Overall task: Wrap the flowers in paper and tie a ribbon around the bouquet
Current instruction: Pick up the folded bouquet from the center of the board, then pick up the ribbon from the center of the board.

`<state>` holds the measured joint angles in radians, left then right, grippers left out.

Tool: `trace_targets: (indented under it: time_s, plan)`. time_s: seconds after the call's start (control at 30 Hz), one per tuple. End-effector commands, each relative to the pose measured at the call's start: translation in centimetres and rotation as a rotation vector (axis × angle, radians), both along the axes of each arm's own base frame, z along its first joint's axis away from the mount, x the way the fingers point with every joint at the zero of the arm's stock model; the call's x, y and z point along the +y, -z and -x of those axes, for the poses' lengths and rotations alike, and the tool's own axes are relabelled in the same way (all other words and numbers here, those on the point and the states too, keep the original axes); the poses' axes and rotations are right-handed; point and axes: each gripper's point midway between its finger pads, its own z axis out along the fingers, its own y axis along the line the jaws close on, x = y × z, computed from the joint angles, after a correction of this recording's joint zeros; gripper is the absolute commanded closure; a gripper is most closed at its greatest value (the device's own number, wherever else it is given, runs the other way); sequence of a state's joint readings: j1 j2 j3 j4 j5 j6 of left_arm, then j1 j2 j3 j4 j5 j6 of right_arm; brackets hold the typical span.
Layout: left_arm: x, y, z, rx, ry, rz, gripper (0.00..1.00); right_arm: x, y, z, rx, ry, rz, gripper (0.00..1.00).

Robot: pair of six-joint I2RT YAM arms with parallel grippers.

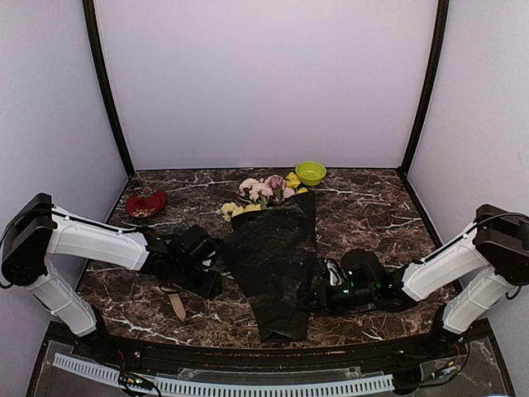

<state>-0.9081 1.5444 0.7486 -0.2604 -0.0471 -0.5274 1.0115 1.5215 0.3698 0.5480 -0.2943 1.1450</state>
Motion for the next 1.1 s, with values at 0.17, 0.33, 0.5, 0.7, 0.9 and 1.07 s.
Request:
trace_targets:
  time_s: [0.17, 0.33, 0.5, 0.7, 0.9, 1.07]
  plan:
    - [1.7, 3.2, 3.3, 0.106, 0.059, -0.125, 0.94, 0.6, -1.9, -0.9, -0.059, 0.01, -0.033, 1.0]
    - [0.3, 2.4, 3.1, 0.049, 0.12, -0.106, 1.0, 0.7, -1.9, -0.9, -0.053, 0.01, -0.04, 1.0]
    - [-2.6, -0.3, 4.0, -0.033, 0.273, -0.043, 1.0, 0.6, -1.9, -0.9, -0.056, 0.008, -0.034, 1.0]
    - [-5.0, -3.9, 6.6, -0.053, 0.465, 0.087, 0.73, 0.5, -1.8, -0.8, -0.055, 0.007, -0.034, 1.0]
    - [-6.3, -6.9, 7.3, -0.211, 0.626, 0.097, 0.49, 0.6, -1.8, -0.6, -0.053, -0.003, -0.034, 1.0]
    - [-6.0, -5.2, 6.8, -0.21, 0.673, 0.007, 0.35, 0.5, -1.8, -0.7, -0.059, -0.002, -0.023, 1.0]
